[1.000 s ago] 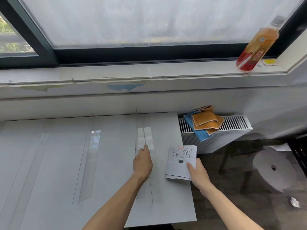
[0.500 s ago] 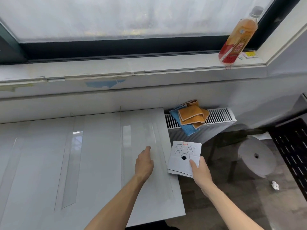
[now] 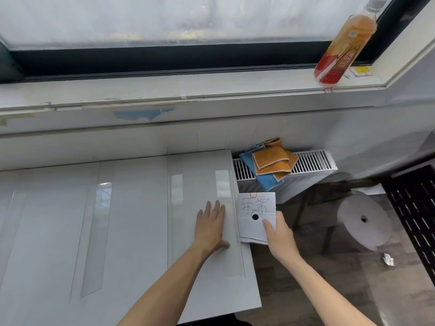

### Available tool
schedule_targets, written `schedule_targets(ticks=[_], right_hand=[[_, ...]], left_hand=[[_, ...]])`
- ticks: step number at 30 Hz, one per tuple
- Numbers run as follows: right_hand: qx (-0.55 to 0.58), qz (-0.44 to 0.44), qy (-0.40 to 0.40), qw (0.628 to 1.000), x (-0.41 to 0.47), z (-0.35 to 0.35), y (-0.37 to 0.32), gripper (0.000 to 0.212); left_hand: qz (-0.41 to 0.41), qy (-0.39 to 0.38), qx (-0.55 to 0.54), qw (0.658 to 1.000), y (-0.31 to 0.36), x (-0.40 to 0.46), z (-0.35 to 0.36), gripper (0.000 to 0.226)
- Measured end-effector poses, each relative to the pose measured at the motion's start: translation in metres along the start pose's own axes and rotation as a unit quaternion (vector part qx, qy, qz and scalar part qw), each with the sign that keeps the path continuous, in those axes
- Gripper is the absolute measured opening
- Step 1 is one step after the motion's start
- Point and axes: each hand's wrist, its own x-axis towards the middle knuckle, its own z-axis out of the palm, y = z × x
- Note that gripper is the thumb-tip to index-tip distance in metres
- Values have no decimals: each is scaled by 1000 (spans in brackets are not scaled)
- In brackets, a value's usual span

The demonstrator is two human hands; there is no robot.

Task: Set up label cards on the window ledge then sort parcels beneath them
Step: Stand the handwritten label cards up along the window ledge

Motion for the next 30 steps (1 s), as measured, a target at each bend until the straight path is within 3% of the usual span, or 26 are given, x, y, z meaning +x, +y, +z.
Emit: schedule_targets(ticks=[10, 23, 30], right_hand=[[-26, -22, 6, 999, 13, -3, -8, 11], [-51, -28, 18, 998, 12, -2, -6, 22], [-70, -38, 27, 996, 19, -1, -12, 13]], left_hand=[[-14, 4, -6, 1000, 16, 5, -1, 118], [3, 6, 8, 1000, 19, 8, 2, 117], [-9, 6, 16, 1000, 23, 9, -1, 118]])
